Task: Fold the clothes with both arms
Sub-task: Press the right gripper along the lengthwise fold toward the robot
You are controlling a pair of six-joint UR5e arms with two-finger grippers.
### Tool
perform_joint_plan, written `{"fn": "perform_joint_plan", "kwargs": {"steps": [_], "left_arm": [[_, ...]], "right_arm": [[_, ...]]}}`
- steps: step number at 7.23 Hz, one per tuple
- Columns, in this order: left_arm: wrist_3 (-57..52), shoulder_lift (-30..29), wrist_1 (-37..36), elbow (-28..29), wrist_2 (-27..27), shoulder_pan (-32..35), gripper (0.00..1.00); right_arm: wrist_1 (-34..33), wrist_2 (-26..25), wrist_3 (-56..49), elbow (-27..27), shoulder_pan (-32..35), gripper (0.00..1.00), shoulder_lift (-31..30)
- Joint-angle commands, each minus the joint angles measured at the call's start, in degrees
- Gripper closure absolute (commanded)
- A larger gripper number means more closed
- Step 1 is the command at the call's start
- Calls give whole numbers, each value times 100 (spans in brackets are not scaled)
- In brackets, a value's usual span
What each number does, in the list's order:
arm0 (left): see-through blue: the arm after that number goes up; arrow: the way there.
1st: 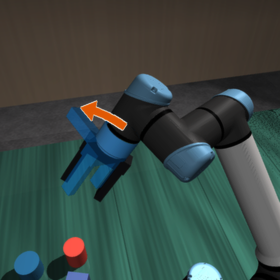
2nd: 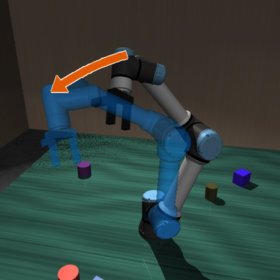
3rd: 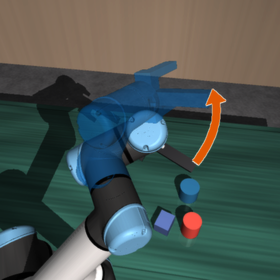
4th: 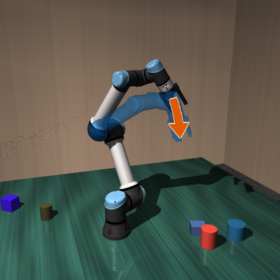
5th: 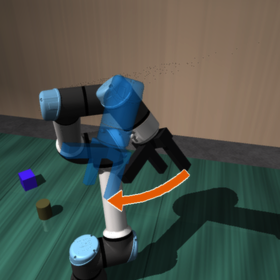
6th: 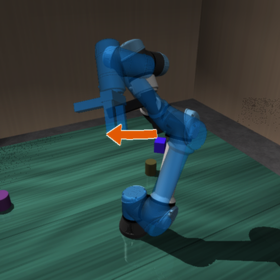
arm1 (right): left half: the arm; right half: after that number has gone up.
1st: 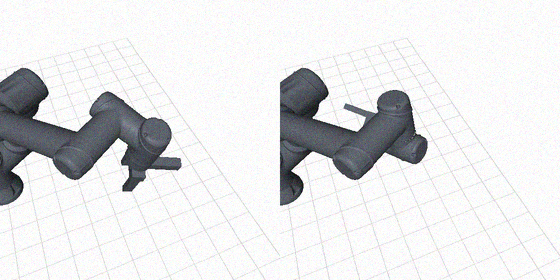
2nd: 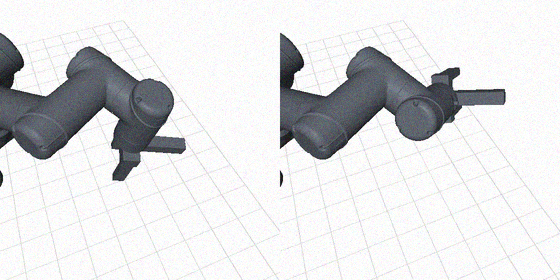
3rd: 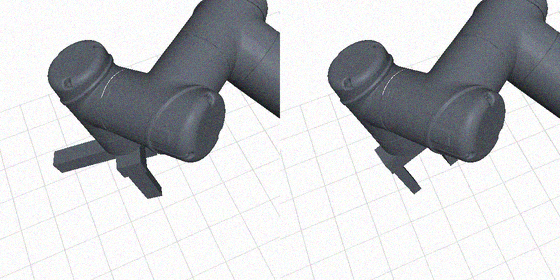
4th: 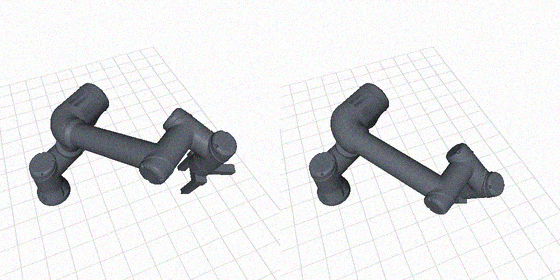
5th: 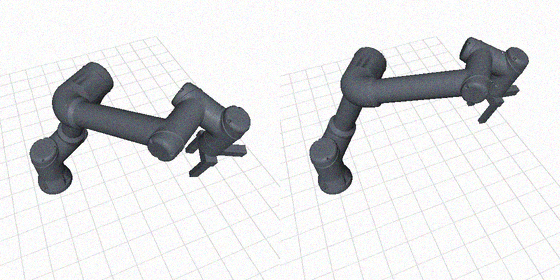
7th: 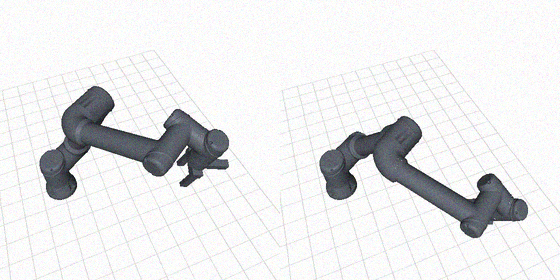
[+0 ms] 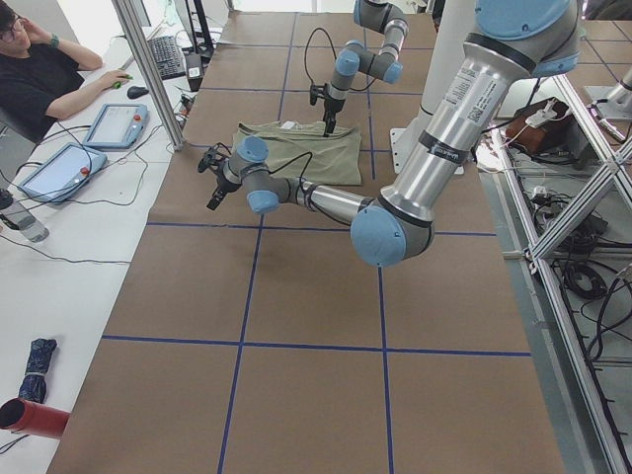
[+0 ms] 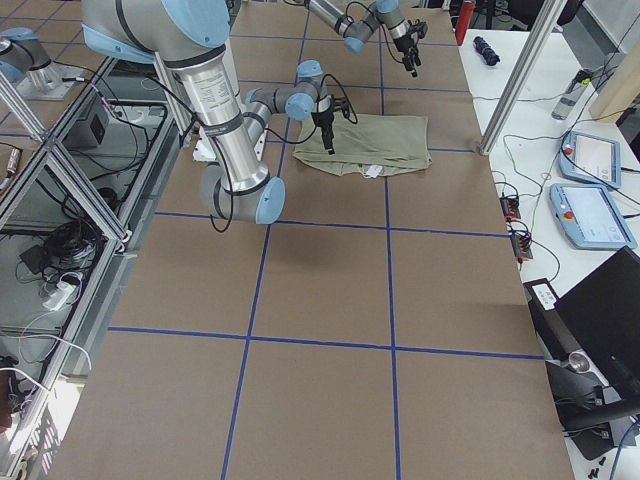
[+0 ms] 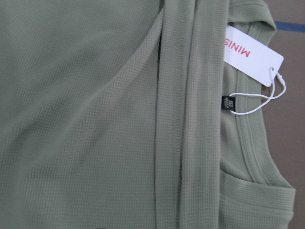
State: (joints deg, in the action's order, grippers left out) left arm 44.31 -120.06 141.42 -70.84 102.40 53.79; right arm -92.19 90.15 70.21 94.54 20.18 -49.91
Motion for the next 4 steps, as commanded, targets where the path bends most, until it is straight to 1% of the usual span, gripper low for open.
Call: {"fn": "perform_joint_plan", "kwargs": {"steps": [1, 3, 4], "left_arm": [[7, 0, 0, 0, -1, 0, 0], [7, 0, 0, 8, -1, 0, 0], [7, 0, 0, 8, -1, 0, 0]], "right_arm": [[-385, 222, -332, -42, -5, 26, 122], [-685, 222, -341, 151, -189, 36, 17], [-713, 213, -341, 179, -303, 40, -27]]}}
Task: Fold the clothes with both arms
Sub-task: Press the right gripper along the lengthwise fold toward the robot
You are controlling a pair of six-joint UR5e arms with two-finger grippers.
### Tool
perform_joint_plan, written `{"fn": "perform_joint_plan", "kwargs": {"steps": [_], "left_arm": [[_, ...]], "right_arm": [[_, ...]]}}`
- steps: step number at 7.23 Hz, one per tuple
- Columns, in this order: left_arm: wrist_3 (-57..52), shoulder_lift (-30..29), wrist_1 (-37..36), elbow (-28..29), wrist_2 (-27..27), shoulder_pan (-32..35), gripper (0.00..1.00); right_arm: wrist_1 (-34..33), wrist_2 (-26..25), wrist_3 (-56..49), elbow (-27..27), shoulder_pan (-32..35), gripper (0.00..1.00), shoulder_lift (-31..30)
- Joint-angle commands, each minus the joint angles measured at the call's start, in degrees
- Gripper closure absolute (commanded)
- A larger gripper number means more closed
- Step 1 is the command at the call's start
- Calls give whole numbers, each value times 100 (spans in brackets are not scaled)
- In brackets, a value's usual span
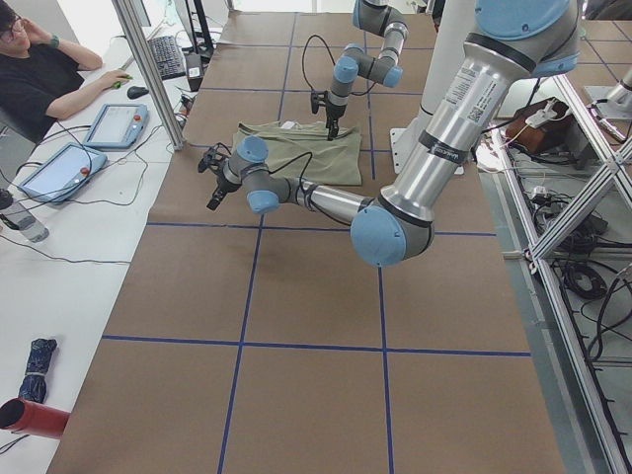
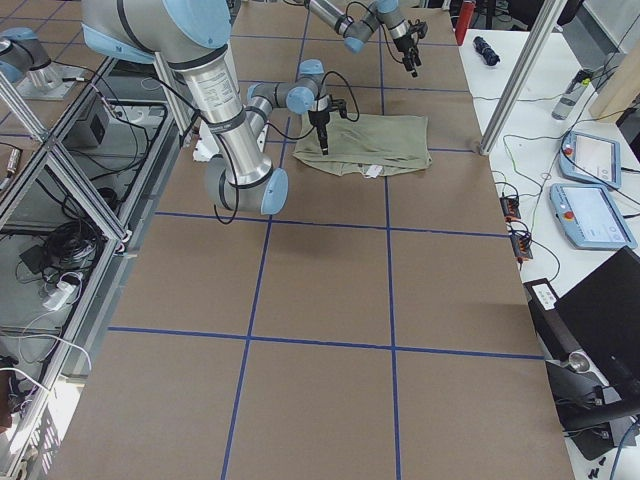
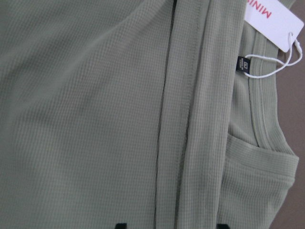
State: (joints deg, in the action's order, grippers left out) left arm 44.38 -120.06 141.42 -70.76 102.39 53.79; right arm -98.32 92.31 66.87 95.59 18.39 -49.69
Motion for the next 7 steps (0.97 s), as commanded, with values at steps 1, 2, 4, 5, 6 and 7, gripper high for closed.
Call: {"fn": "perform_joint_plan", "kwargs": {"steps": [1, 2, 4, 5, 6, 7], "left_arm": [[0, 0, 0, 1, 0, 0, 0], [0, 0, 0, 10, 0, 0, 0], [0, 0, 0, 1, 0, -26, 0], [0, 0, 0, 1, 0, -35, 0], [0, 0, 9, 1, 0, -35, 0], [0, 0, 9, 1, 0, -61, 0]], "right_arm": [[-99, -2, -8, 83, -160, 42, -50], [-99, -2, -8, 83, -204, 45, -110], [-99, 6, -8, 83, -205, 56, -146], [-108, -2, -8, 83, -205, 75, -155], [-204, -2, -8, 100, -205, 100, -146], [-361, -2, -8, 275, -196, 100, -190]]}}
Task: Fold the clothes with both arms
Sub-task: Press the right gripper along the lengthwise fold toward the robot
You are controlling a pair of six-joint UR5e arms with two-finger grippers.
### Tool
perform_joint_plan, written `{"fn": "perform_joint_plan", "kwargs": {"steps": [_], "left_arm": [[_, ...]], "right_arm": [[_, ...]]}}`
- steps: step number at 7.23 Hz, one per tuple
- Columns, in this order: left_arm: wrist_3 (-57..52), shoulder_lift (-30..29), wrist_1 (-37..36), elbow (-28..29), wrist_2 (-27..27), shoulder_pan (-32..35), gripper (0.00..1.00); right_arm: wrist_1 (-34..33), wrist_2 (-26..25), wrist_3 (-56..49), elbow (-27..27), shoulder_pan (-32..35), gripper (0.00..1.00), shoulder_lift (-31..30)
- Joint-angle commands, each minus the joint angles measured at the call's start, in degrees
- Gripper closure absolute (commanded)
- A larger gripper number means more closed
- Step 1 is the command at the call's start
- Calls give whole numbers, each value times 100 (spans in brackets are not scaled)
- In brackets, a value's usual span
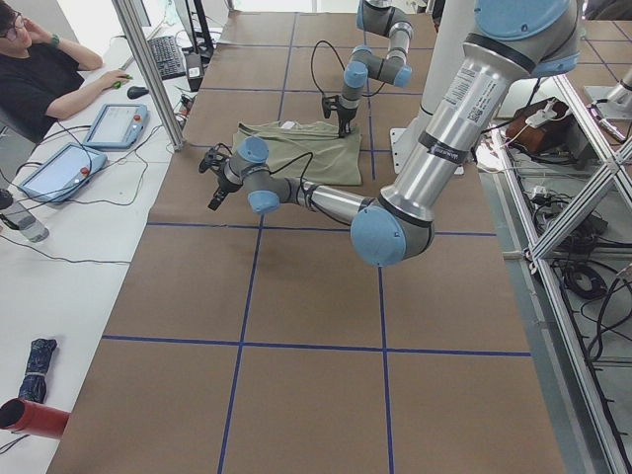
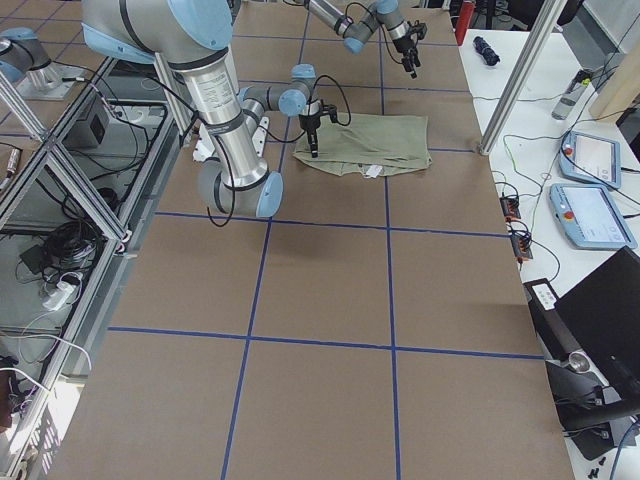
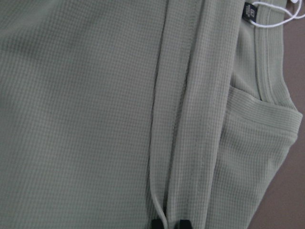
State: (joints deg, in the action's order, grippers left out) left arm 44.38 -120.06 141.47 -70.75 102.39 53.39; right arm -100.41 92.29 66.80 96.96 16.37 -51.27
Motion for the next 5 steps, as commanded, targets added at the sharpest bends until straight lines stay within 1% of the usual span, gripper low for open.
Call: {"fn": "perform_joint_plan", "kwargs": {"steps": [1, 2, 3, 4, 5], "left_arm": [[9, 0, 3, 0, 0, -21, 0], [9, -9, 3, -9, 0, -30, 0], [17, 0, 55, 0, 0, -82, 0], [18, 0, 108, 0, 0, -100, 0], [18, 0, 109, 0, 0, -109, 0]], "right_arm": [[-372, 8, -9, 505, 7, 100, -215], [-426, -1, 0, 900, -2, 100, -539], [-427, -44, 9, 1095, -54, 100, -794], [-409, -71, 61, 1141, -72, 100, -849], [-366, -80, 131, 1150, -81, 77, -954]]}}
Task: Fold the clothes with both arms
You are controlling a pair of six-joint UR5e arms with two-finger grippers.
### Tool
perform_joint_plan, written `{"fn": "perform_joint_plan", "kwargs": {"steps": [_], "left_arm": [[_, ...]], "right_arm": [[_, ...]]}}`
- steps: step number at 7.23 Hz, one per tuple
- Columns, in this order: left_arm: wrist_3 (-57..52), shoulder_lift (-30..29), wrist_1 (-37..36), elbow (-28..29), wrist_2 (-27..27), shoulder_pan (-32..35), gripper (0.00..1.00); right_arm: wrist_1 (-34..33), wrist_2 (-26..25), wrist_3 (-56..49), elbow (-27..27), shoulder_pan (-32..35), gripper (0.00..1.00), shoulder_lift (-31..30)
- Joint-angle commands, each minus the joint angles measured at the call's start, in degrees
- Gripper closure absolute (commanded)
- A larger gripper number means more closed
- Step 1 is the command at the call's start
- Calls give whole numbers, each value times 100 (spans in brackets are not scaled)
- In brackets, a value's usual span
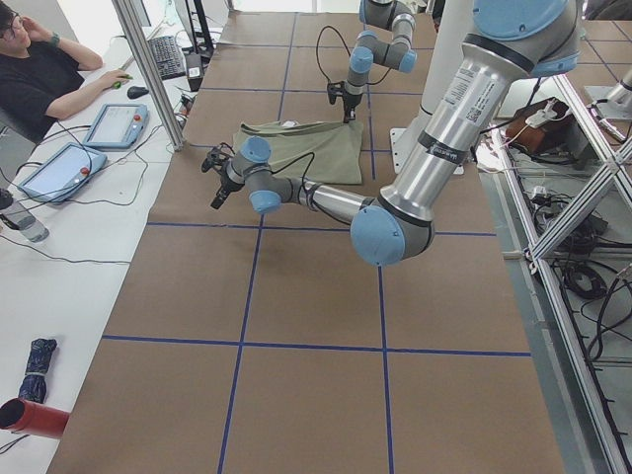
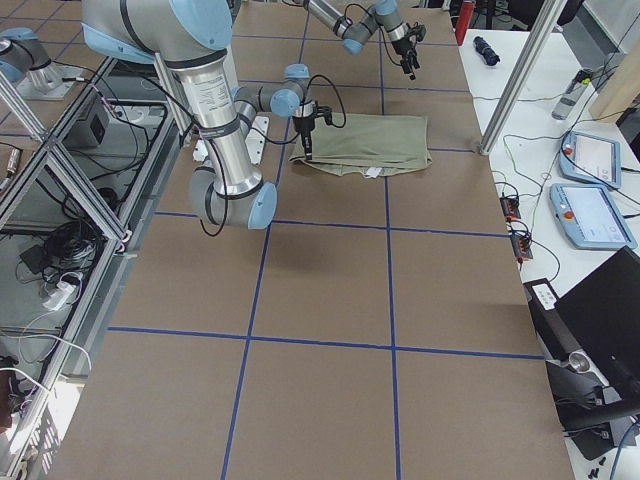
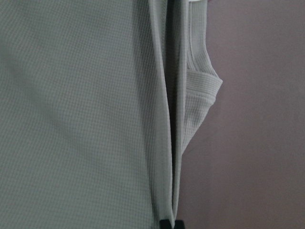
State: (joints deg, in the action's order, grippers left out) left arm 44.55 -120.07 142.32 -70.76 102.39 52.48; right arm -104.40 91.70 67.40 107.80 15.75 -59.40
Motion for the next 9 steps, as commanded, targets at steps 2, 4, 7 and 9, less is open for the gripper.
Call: {"fn": "perform_joint_plan", "kwargs": {"steps": [2, 4, 7, 9], "left_arm": [[1, 1, 24, 1, 0, -28, 0], [1, 1, 24, -25, 9, -28, 0], [10, 36, 24, -43, 237, -28, 0], [10, 45, 24, -61, 246, -28, 0]], "right_arm": [[104, -161, 650, 126, -45, 0, -256], [620, -144, 573, 250, 155, 0, -239], [1220, -109, 134, -554, 902, 0, 294], [1221, -100, -59, -1487, 1123, 0, 928]]}}
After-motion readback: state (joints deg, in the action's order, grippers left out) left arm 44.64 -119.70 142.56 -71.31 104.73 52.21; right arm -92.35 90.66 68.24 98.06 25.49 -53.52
